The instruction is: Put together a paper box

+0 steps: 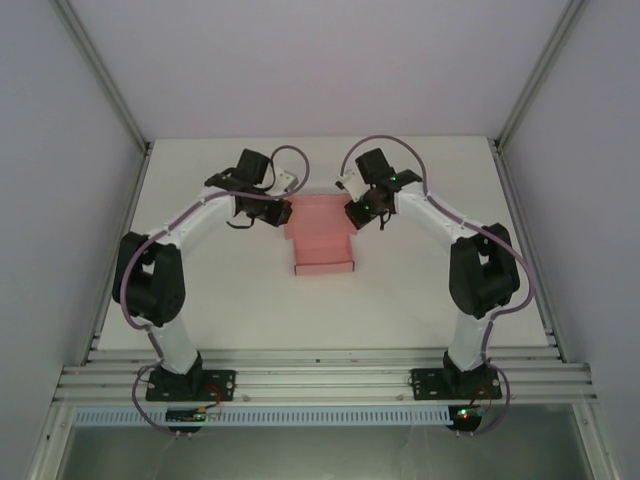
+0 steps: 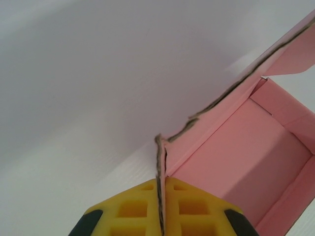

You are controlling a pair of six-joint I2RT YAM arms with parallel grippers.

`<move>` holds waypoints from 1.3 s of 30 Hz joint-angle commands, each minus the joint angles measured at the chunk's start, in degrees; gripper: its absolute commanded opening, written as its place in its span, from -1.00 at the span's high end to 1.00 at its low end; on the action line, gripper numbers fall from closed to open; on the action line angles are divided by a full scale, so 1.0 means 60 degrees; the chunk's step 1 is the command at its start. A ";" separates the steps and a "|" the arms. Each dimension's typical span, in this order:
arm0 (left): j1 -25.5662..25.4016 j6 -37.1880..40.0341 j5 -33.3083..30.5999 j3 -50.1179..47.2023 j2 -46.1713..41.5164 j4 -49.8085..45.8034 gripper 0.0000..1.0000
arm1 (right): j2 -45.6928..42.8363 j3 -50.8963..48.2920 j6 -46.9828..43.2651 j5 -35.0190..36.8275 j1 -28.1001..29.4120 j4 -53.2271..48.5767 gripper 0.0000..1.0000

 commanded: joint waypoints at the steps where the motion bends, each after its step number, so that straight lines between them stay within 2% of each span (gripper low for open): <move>1: -0.0191 -0.1018 -0.0663 0.0373 -0.0425 0.0189 1.00 | -0.0615 -0.0068 0.0579 0.1195 0.0274 0.0457 1.00; 4: -0.0286 -0.1958 -0.1091 0.0301 -0.0637 0.0713 1.00 | -0.0913 -0.0284 0.1606 0.2326 0.0573 0.1106 1.00; 8: -0.0420 -0.3299 -0.1537 0.0086 -0.0707 0.1690 1.00 | -0.1068 -0.0574 0.3826 0.3773 0.0661 0.2112 0.99; 11: -0.0515 -0.3901 -0.1895 -0.0228 -0.0658 0.2619 1.00 | -0.1143 -0.1147 0.4801 0.4237 0.0868 0.3443 0.98; 15: -0.0532 -0.4757 -0.1777 -0.0176 -0.0311 0.3341 1.00 | -0.1096 -0.1688 0.6277 0.4234 0.0963 0.4941 0.97; 19: -0.0633 -0.5044 -0.1887 -0.0042 0.0186 0.4034 1.00 | -0.0830 -0.2200 0.7212 0.4799 0.1093 0.6351 0.96; 24: -0.0705 -0.5107 -0.1719 -0.0132 0.0705 0.4529 1.00 | -0.0508 -0.2376 0.6814 0.5443 0.1496 0.7114 0.94; 32: -0.0850 -0.5197 -0.1400 -0.0918 0.0805 0.5547 1.00 | 0.0070 -0.2807 0.6667 0.5440 0.1742 0.7622 0.94; 39: -0.1064 -0.5237 -0.0995 -0.2508 0.0558 0.7000 1.00 | 0.0001 -0.3557 0.6588 0.5379 0.1877 0.7877 0.94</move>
